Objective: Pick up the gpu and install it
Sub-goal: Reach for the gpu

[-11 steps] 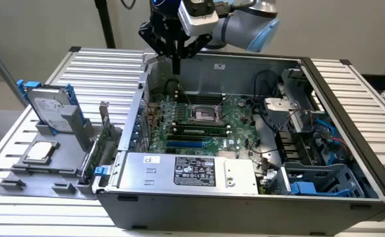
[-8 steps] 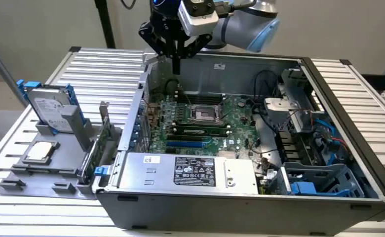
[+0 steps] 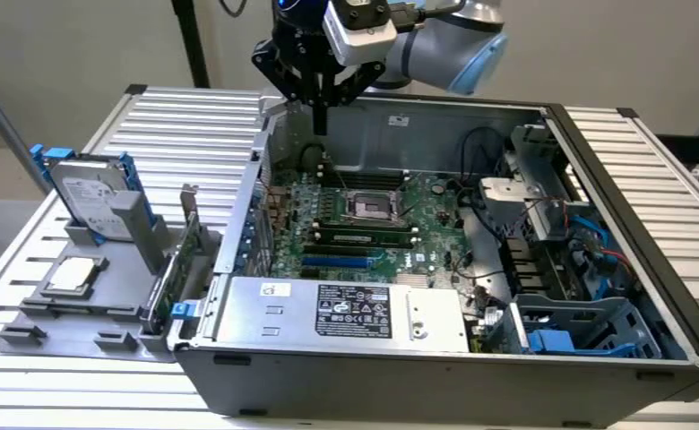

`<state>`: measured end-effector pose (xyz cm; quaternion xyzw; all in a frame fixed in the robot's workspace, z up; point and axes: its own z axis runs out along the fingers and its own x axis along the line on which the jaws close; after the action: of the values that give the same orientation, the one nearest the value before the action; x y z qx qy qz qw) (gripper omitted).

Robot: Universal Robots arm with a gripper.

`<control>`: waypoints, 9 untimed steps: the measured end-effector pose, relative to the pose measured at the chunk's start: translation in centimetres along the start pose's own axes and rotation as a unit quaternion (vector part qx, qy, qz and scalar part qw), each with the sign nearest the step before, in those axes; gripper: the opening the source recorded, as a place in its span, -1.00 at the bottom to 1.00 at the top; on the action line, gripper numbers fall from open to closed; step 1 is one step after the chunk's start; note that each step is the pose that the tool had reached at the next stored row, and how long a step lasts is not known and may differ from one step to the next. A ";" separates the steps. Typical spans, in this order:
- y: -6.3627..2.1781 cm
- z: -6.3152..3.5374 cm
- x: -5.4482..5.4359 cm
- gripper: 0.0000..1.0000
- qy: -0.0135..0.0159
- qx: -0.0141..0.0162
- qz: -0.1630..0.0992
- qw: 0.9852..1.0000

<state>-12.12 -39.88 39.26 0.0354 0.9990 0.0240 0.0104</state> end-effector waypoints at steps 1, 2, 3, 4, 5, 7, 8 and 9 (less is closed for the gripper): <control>-0.01 0.00 0.0 -0.79 0.000 0.000 0.000 1.000; -0.07 -0.01 0.0 -0.79 0.000 0.000 0.000 1.000; -0.21 -0.02 0.1 -0.79 0.000 0.000 0.000 1.000; -0.47 -0.03 0.3 -0.79 0.000 0.000 0.000 1.000; -0.76 -0.05 0.5 -0.79 0.000 0.000 0.000 1.000; -1.30 -0.09 1.2 -0.79 0.000 0.000 0.000 1.000; -1.56 -0.11 1.5 -0.79 0.000 0.000 0.000 1.000; -1.83 -0.13 1.9 -0.79 0.000 0.000 0.000 1.000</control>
<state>-14.17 -41.57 39.26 0.0354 0.9990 0.0240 0.0104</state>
